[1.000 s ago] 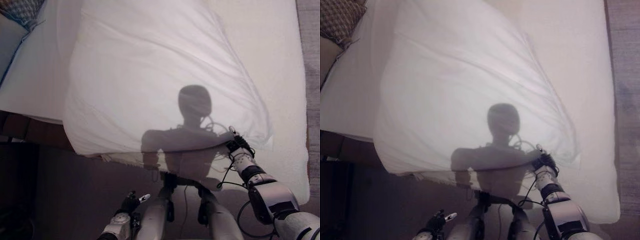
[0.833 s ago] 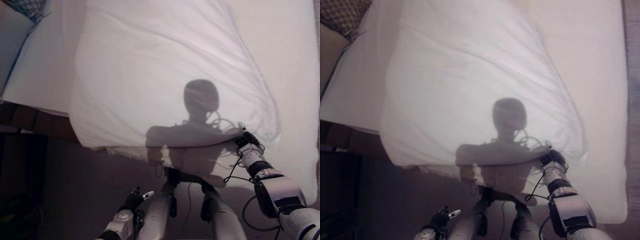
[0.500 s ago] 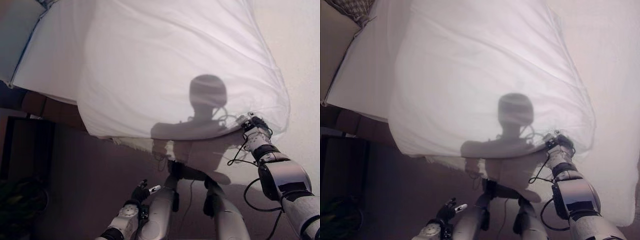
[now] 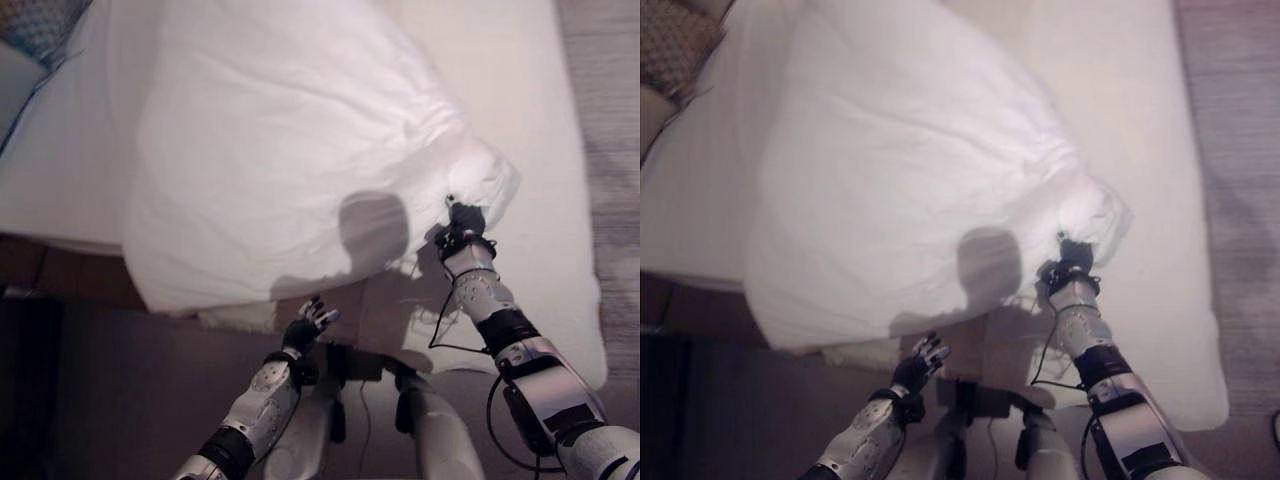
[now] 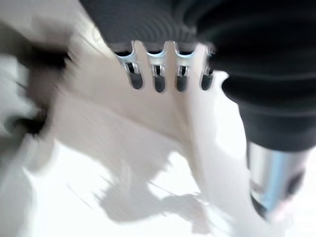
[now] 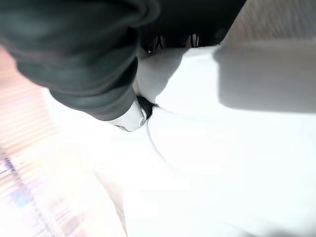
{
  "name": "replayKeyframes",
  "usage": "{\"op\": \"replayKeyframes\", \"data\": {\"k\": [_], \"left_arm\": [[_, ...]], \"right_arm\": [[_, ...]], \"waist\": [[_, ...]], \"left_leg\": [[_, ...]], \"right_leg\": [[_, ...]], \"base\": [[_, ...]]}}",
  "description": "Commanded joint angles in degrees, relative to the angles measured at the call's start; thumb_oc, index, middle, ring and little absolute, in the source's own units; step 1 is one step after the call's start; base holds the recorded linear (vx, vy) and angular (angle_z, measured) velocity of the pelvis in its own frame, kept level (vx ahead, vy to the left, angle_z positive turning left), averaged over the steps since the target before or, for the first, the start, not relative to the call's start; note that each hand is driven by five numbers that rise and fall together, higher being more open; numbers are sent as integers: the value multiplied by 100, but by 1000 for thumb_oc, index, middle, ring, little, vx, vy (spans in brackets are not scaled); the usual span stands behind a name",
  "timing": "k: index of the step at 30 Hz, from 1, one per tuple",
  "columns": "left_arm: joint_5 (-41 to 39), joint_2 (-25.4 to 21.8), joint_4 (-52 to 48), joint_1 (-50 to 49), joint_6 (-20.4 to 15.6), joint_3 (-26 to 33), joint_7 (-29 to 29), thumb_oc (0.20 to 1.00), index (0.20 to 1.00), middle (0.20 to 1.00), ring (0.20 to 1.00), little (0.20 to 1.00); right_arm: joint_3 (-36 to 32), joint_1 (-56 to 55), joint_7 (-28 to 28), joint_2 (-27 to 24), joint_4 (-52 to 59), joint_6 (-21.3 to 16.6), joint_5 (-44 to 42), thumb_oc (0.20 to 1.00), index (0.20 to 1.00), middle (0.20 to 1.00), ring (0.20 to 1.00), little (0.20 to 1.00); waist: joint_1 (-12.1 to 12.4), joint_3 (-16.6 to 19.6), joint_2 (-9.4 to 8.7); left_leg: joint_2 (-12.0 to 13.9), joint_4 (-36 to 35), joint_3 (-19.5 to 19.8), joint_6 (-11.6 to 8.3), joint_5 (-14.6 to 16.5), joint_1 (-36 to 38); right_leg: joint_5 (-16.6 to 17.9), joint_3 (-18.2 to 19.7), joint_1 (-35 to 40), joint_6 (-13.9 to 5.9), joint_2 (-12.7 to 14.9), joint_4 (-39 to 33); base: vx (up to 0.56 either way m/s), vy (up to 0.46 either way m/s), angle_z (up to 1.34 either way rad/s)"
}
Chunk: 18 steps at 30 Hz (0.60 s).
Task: Make the bed
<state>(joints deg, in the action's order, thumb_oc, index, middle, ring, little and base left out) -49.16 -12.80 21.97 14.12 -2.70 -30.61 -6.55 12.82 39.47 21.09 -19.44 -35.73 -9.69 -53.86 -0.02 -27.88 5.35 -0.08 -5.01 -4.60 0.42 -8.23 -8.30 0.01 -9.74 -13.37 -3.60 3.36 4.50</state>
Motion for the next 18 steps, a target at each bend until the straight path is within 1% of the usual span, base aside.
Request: {"op": "replayKeyframes", "data": {"k": [1,2,4,5,6,8,9,11,12,14,15,18], "left_arm": [[-863,242,-7,29,89,-434,246,1000,1000,1000,1000,1000],[-868,241,-7,30,89,-436,246,1000,1000,1000,1000,1000],[-1205,372,72,253,177,-530,285,1000,1000,1000,1000,1000],[-1576,552,146,371,226,-559,248,1000,1000,1000,1000,1000],[-1579,553,148,370,226,-561,248,1000,1000,1000,1000,1000],[-2158,846,249,415,295,-594,188,1000,1000,1000,1000,1000],[-2622,1059,317,379,339,-633,97,1000,1000,1000,1000,1000],[-2784,1124,336,373,311,-639,55,1000,1000,1000,1000,1000],[-2945,1205,351,345,389,-686,45,1000,1000,1000,1000,1000],[-3051,1252,362,308,390,-670,34,1000,1000,1000,1000,1000],[-3221,1320,364,229,332,-649,-25,1000,1000,1000,1000,1000],[-3450,1375,239,64,320,-717,-113,1000,1000,1000,1000,1000]], "right_arm": [[-56,94,-241,-162,609,-229,294,200,200,200,200,200],[-58,90,-240,-163,612,-228,294,200,200,200,200,200],[-22,-42,-307,-63,723,-181,207,200,200,200,200,200],[7,-186,-329,36,883,-155,152,200,200,200,200,200],[7,-194,-326,36,890,-153,154,200,200,200,200,200],[46,-326,-359,150,1050,-108,117,200,200,200,200,200],[80,-398,-329,218,1150,-81,122,200,200,200,200,200],[106,-421,-301,252,1189,-77,122,200,200,200,200,200],[141,-426,-288,325,1239,-77,113,200,200,200,200,200],[152,-423,-272,351,1248,-83,117,200,200,200,200,200],[177,-432,-242,390,1286,-79,121,200,200,200,200,200],[187,-452,-160,451,1351,-109,125,200,200,200,200,200]], "waist": [[-99,664,-370],[-93,662,-371],[-157,762,-438],[-197,830,-485],[-194,830,-484],[-236,904,-535],[-256,936,-575],[-259,951,-589],[-267,980,-616],[-257,1001,-624],[-241,1019,-644],[-206,1052,-663]], "left_leg": [[-298,292,-209,-58,708,215],[-297,292,-214,-58,710,219],[-302,276,-266,-40,745,305],[-301,273,-324,-27,763,369],[-300,272,-327,-27,764,373],[-307,278,-373,-8,796,427],[-308,306,-410,11,822,453],[-306,330,-429,20,837,457],[-312,370,-455,38,870,470],[-315,404,-482,42,894,479],[-313,445,-516,56,921,487],[-320,520,-523,72,956,485]], "right_leg": [[266,533,322,-395,231,-57],[267,538,324,-396,231,-58],[272,593,377,-410,228,-75],[291,635,415,-426,220,-93],[292,638,418,-426,219,-95],[305,678,442,-437,207,-106],[318,708,464,-445,211,-125],[327,723,471,-447,208,-131],[354,750,485,-463,208,-149],[370,771,488,-473,207,-157],[387,801,502,-479,205,-165],[404,817,531,-477,212,-181]], "base": [[-6,37,-17],[-3,20,-23],[-2,16,-22],[-8,14,-6],[-14,16,-4],[-19,4,-8],[-32,-3,-16],[-32,-7,-19],[-28,-6,-11],[-18,-4,-7],[-13,-6,-11],[-14,-17,-12]]}}
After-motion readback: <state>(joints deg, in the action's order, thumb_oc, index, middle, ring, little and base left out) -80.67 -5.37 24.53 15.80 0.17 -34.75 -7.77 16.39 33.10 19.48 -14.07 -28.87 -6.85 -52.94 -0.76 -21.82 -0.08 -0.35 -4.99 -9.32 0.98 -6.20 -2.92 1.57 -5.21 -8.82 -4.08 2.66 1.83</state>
